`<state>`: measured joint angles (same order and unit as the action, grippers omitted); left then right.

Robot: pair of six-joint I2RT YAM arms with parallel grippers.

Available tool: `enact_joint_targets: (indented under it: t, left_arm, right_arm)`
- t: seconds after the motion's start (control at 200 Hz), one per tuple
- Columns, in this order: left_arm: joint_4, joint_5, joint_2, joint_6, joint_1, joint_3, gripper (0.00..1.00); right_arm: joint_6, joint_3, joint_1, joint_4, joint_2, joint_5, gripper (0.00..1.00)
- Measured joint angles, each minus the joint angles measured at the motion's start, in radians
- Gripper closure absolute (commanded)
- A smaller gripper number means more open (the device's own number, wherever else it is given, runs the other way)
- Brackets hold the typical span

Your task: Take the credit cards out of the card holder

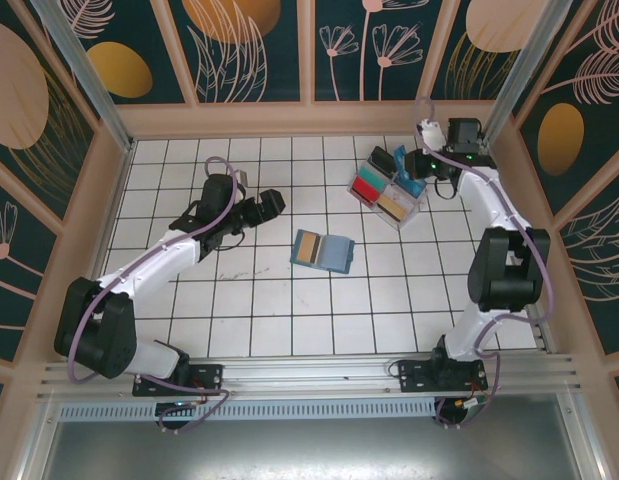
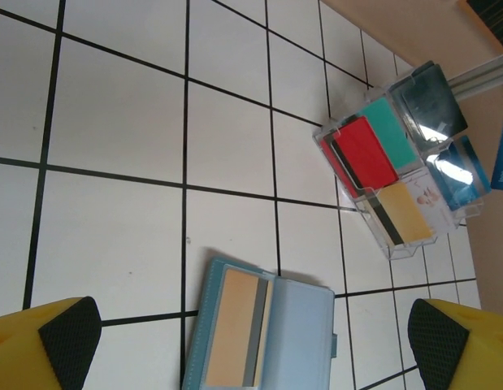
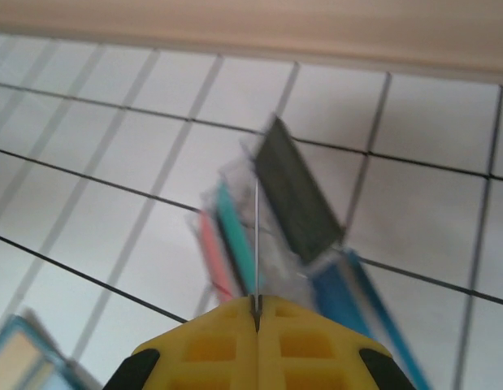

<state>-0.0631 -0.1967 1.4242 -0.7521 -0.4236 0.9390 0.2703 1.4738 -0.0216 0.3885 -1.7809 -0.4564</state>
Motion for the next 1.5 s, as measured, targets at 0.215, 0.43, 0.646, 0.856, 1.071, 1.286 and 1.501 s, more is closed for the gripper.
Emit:
enact_joint_targets:
  t: [0.215, 0.43, 0.646, 0.856, 1.071, 1.286, 1.501]
  left_arm:
    - [-0.010, 0.000, 0.000, 0.016, 0.000, 0.000, 0.01]
    - [-0.009, -0.003, 0.000, 0.019, 0.000, 0.000, 0.01]
    - [-0.009, -0.008, 0.000, 0.019, 0.000, 0.000, 0.01]
    - [-0.009, -0.016, 0.000, 0.019, 0.000, 0.000, 0.01]
    - [-0.009, -0.031, 0.000, 0.019, 0.000, 0.000, 0.01]
    - [-0.009, -0.031, 0.000, 0.019, 0.000, 0.000, 0.01]
    - [-0.009, -0.031, 0.000, 0.019, 0.000, -0.006, 0.01]
  right_arm:
    - [0.163, 0.063, -0.094, 0.082, -0.076, -0.039, 1.00]
    - [0.268, 0.106, -0.119, 0.126, -0.077, -0.086, 1.00]
    - [0.332, 0.141, -0.124, 0.180, -0.117, -0.127, 1.00]
    - [0.376, 0.177, -0.127, 0.234, -0.166, -0.136, 0.94]
    - [0.396, 0.177, -0.116, 0.256, -0.176, -0.129, 0.82]
    - [0.397, 0.177, -0.100, 0.256, -0.182, -0.098, 0.82]
    - [0.359, 0.178, -0.099, 0.244, -0.175, -0.094, 0.78]
